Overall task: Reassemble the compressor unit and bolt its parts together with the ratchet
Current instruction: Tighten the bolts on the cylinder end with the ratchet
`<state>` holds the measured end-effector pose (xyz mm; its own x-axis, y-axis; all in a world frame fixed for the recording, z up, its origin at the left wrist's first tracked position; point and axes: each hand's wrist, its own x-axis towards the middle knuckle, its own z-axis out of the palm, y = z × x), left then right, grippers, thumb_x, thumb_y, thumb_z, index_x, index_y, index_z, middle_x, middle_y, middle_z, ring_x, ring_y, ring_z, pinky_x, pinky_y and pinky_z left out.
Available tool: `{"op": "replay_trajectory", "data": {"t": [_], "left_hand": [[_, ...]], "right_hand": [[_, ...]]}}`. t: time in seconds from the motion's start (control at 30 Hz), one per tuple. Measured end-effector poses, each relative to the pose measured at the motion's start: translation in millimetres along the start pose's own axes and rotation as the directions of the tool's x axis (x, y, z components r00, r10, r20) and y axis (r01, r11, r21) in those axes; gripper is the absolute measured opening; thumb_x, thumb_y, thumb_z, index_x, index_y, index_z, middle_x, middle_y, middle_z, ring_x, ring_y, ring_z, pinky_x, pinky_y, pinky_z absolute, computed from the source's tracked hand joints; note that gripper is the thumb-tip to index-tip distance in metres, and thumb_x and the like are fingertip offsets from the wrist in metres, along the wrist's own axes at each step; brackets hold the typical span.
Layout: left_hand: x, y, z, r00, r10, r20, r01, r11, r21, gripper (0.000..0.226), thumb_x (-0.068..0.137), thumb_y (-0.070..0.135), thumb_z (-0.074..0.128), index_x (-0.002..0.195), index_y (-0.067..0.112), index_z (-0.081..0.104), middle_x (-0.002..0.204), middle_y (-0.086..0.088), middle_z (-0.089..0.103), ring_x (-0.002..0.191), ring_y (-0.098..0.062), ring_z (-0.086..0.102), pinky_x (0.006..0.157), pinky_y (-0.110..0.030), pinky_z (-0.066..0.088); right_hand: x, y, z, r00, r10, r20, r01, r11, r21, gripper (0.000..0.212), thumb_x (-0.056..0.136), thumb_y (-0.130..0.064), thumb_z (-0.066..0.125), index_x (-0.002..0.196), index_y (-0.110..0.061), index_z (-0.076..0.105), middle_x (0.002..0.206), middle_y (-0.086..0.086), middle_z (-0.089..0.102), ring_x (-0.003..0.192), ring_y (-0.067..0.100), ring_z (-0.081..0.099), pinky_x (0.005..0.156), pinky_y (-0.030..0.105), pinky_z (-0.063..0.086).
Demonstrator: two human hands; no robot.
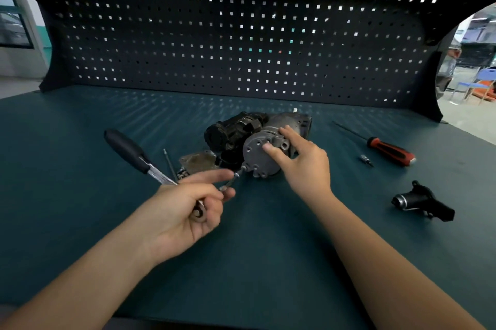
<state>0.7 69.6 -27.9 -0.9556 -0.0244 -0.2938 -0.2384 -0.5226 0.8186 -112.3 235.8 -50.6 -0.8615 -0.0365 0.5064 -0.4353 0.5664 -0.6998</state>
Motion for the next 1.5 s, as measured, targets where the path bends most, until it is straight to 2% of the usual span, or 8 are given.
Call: {"op": "replay_trajectory", "data": {"t": [0.3,0.47,0.7,0.87,1.0,1.07,1.33,1.5], "left_hand": [[-2.6,-7.1,-11.6,0.987,0.152,0.055,-0.158,0.837,0.523,0.053,0.079,-0.02,0.04,0.043,0.012,0.063,0.078,-0.018,0.049,0.034,-0.008,0.037,0.034,-0.016,0.029],[2.5,-0.6,-15.6,0.975,0.125,0.184,-0.221,0.425,0.878,0.051,0.078,-0.011,0.042,0.044,0.022,0.06,0.039,0.0,0.047,0.034,-0.009,0.038,0.037,-0.017,0.031],[7.5,0.2,-11.6,0.946,0.043,0.322,-0.317,-0.101,0.943,0.031,0.077,0.001,0.043,0.059,0.023,0.055,0.062,0.011,0.055,0.056,0.005,0.05,0.05,-0.01,0.039],[8.1,-2.6,-29.8,0.964,0.198,0.178,-0.253,0.469,0.846,0.04,0.084,-0.009,0.044,0.092,0.027,0.062,0.08,0.0,0.058,0.042,-0.004,0.046,0.043,-0.018,0.038],[12.2,8.0,-27.2,1.0,-0.027,-0.004,0.027,0.997,0.068,0.042,0.079,-0.007,0.044,0.11,0.017,0.06,0.064,-0.013,0.061,0.031,-0.005,0.037,0.029,-0.013,0.03],[9.1,7.8,-22.6,0.997,-0.08,0.018,0.082,0.984,-0.158,0.044,0.074,-0.004,0.045,0.111,0.016,0.057,0.061,-0.013,0.058,0.029,-0.003,0.034,0.026,-0.011,0.026],[4.4,-2.6,-17.2,0.995,0.098,0.003,-0.093,0.936,0.34,0.052,0.082,-0.02,0.041,0.051,0.011,0.069,0.06,-0.008,0.059,0.033,-0.006,0.035,0.031,-0.013,0.025],[2.0,-4.8,-21.4,0.989,0.124,0.082,-0.148,0.874,0.463,0.054,0.079,-0.02,0.038,0.041,0.013,0.059,0.078,-0.015,0.042,0.033,-0.007,0.035,0.032,-0.014,0.024]], "right_hand": [[-2.5,1.8,-3.1,0.998,-0.055,-0.014,0.055,0.998,-0.023,0.055,0.079,-0.042,0.069,0.128,-0.019,0.057,0.14,-0.005,0.048,0.126,0.021,0.046,0.106,0.04,0.035],[-4.6,1.4,-0.1,0.999,-0.047,-0.008,0.047,0.999,-0.009,0.056,0.078,-0.04,0.07,0.128,-0.017,0.057,0.14,-0.005,0.048,0.129,0.019,0.045,0.105,0.034,0.037],[-4.8,2.9,1.1,1.0,-0.023,-0.007,0.024,0.999,0.027,0.058,0.077,-0.04,0.071,0.128,-0.018,0.057,0.14,-0.006,0.047,0.122,0.005,0.048,0.099,0.019,0.038],[1.3,-2.4,7.8,0.997,0.002,-0.077,0.005,0.995,0.095,0.055,0.077,-0.042,0.071,0.126,-0.021,0.059,0.138,-0.007,0.049,0.046,-0.007,0.046,0.067,0.015,0.041],[0.0,-0.1,5.0,0.997,-0.01,-0.074,0.016,0.997,0.081,0.054,0.075,-0.043,0.072,0.123,-0.021,0.061,0.137,-0.007,0.051,0.051,-0.015,0.049,0.075,0.016,0.042],[0.7,0.5,4.8,0.997,-0.011,-0.076,0.017,0.996,0.082,0.054,0.074,-0.042,0.073,0.122,-0.021,0.062,0.137,-0.006,0.051,0.049,-0.013,0.048,0.075,0.016,0.043],[1.2,0.5,3.8,0.997,-0.028,-0.076,0.033,0.997,0.075,0.055,0.073,-0.041,0.074,0.122,-0.019,0.063,0.135,-0.006,0.052,0.053,-0.012,0.046,0.068,0.008,0.042],[-0.8,1.4,2.4,0.996,-0.055,-0.069,0.06,0.996,0.071,0.054,0.072,-0.036,0.076,0.121,-0.015,0.063,0.133,-0.002,0.055,0.117,0.007,0.053,0.094,0.009,0.033]]}}
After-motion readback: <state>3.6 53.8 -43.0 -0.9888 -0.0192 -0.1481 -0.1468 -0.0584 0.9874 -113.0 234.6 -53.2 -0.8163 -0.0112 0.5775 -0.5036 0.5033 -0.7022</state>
